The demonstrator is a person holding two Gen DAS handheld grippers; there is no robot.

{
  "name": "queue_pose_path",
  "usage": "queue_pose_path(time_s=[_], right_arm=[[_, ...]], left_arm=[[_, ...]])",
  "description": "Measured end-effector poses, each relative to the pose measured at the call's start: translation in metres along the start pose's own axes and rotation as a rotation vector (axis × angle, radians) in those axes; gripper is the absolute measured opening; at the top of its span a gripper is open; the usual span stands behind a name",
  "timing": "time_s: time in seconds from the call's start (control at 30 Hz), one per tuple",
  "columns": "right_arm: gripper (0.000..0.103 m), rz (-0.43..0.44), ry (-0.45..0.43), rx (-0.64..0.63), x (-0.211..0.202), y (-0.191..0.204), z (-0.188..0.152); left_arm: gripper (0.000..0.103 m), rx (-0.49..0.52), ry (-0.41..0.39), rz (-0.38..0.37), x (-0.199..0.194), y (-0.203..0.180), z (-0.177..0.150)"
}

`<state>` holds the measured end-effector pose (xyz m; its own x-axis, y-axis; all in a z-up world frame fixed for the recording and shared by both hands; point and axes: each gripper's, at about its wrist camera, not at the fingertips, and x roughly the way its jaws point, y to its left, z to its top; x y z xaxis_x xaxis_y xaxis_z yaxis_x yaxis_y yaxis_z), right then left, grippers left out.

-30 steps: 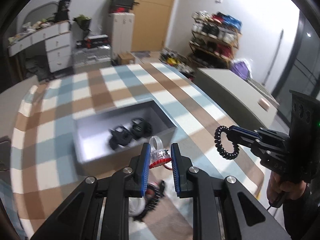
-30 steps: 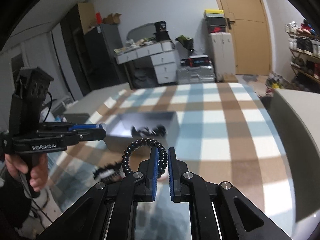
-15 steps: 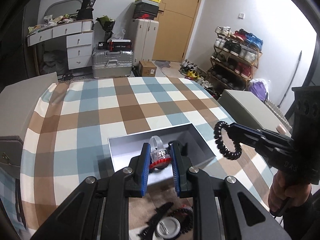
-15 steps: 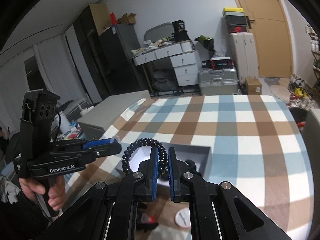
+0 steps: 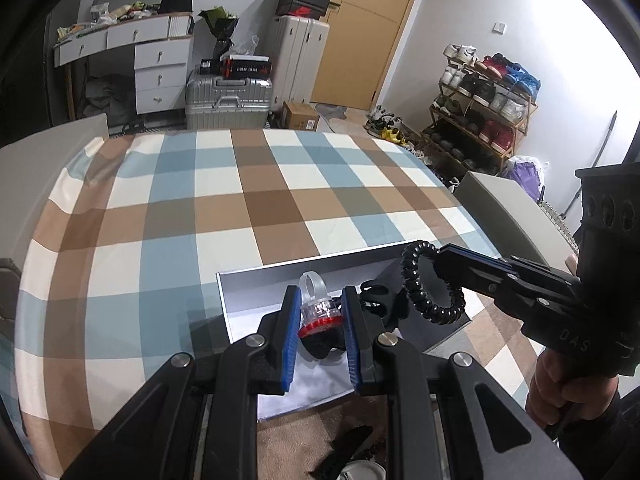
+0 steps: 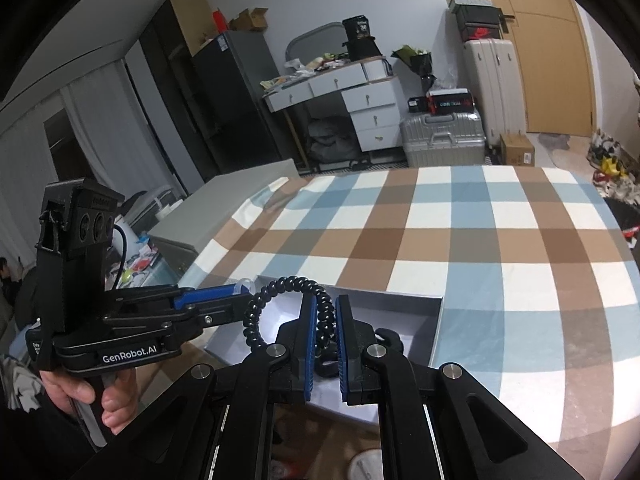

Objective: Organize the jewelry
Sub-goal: 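Carry the bracelet and red clip into the grey box and open both tools, then withdraw both tools from the box toward the remaining jewelry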

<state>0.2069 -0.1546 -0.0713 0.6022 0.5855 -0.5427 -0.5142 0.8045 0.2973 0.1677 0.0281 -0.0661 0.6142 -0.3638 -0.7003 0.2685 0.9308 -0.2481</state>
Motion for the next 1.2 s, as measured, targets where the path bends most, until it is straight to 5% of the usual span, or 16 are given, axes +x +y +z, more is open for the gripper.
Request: queue_pose_path(time_s=[0.53, 0.7, 0.77, 0.83, 0.97, 1.2], right_arm=[[0.009, -0.008, 0.045, 0.019, 0.024, -0.010, -0.005], [0.014, 0.024, 0.044, 0.070, 0.027, -0.016, -0.006], [0.035, 0.024, 0.023, 0.069, 0.022, -0.015, -0.006], [0.050, 0.015, -0.003, 0.063, 0.013, -0.013, -0.007], [0.070, 0.004, -0.053, 0.050, -0.004, -0.006, -0.007], [0.089, -0.011, -0.126, 0.023, -0.033, 0.011, -0.010]], left_arm=[[0.016, -0.020, 0.023, -0.026, 0.016, 0.006, -0.001], [0.039, -0.040, 0.003, -0.015, 0.013, 0.011, -0.001], [0.053, -0.041, -0.011, -0.007, 0.008, 0.011, -0.002], [0.055, -0.041, -0.032, -0.004, 0.001, 0.011, -0.002], [0.068, -0.037, -0.077, 0.018, -0.012, 0.009, -0.004], [0.078, -0.042, -0.132, 0.096, -0.034, 0.009, -0.015]])
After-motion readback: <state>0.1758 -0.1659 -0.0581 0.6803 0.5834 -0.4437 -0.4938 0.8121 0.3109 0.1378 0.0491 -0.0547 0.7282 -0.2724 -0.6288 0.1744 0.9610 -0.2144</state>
